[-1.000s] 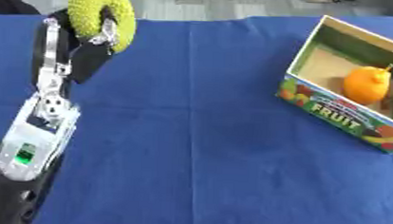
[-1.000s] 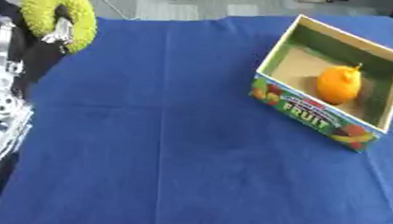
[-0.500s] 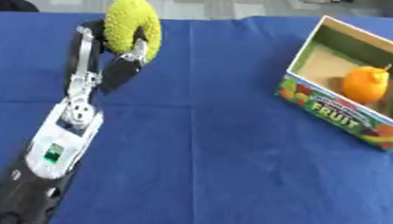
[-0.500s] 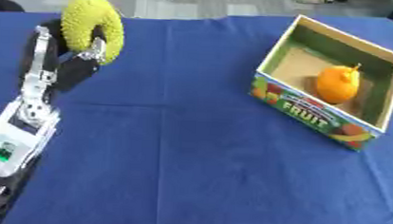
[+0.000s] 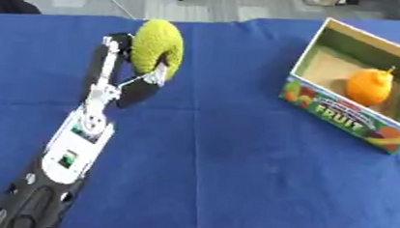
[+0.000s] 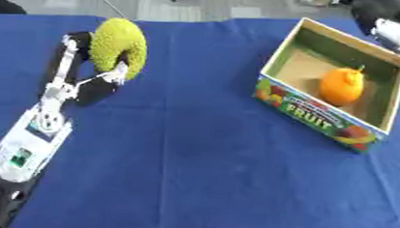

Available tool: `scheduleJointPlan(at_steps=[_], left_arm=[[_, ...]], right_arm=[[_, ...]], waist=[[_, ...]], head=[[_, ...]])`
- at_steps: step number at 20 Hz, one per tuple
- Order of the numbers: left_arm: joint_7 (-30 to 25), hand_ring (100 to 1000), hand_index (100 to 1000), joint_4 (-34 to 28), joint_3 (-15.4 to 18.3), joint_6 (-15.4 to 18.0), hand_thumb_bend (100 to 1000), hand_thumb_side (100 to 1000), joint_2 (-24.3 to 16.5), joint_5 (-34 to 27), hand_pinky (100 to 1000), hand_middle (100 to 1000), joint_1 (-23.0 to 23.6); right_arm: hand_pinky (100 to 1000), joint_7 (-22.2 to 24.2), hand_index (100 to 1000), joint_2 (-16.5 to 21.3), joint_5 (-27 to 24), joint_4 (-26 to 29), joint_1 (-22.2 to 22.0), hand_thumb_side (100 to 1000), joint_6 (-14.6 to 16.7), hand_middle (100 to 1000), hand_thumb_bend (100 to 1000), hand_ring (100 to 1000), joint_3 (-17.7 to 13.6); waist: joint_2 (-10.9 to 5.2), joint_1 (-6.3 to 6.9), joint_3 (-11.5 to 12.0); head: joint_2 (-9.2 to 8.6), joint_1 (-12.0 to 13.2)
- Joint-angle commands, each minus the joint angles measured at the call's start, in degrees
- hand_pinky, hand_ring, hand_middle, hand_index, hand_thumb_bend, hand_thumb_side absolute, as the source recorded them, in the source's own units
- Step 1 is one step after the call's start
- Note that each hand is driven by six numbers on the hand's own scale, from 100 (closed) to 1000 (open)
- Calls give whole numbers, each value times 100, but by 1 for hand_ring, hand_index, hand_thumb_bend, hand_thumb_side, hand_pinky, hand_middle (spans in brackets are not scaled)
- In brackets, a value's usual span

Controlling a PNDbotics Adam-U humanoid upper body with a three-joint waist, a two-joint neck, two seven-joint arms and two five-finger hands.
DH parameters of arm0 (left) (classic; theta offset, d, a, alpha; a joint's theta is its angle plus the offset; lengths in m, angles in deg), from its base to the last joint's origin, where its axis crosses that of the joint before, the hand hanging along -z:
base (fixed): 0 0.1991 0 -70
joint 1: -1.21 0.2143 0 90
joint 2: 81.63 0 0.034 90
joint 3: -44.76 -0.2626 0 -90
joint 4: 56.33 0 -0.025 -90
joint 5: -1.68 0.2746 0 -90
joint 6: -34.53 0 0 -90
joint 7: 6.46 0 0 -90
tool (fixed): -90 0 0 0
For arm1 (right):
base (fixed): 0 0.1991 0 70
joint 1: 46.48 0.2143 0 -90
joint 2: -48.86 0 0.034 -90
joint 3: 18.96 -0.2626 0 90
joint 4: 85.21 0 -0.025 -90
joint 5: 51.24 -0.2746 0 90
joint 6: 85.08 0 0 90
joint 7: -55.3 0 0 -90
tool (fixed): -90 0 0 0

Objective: Pick up the objects with one hand, pass them to the other hand, and then place them into the box on the other side of the table.

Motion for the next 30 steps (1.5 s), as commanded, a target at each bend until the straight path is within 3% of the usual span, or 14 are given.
scheduleJointPlan(at_steps=[1,7,12,18,26,30], left_arm=[[-111,465,446,-4,-11,94,100,183,92,208,486,421,-146],[-204,468,447,89,-55,189,100,176,201,293,491,422,-211],[-241,468,447,192,-96,255,100,176,277,323,491,422,-210],[-190,469,448,301,-127,283,100,166,348,410,491,422,-220],[-147,469,447,435,-142,322,100,153,391,540,490,422,-188],[-137,470,448,514,-141,383,100,135,458,684,491,423,-197]], right_arm=[[825,295,916,41,309,51,232,254,181,870,305,964,172],[820,878,915,-201,891,51,480,269,102,875,334,959,446],[817,1353,922,-538,1366,51,680,194,-166,892,276,977,587],[807,1874,926,-872,1868,51,827,139,-600,846,239,983,685],[801,2583,925,-1140,1878,51,1092,133,-982,821,249,985,709],[789,2666,930,-1243,1891,51,1188,223,-1074,811,301,978,724]], waist=[[-229,-95,-9],[-254,-103,9],[-278,-113,2],[-314,-125,-11],[-338,-166,-29],[-353,-182,-5]], head=[[28,40],[31,47],[44,12],[81,10],[115,23],[146,-17]])
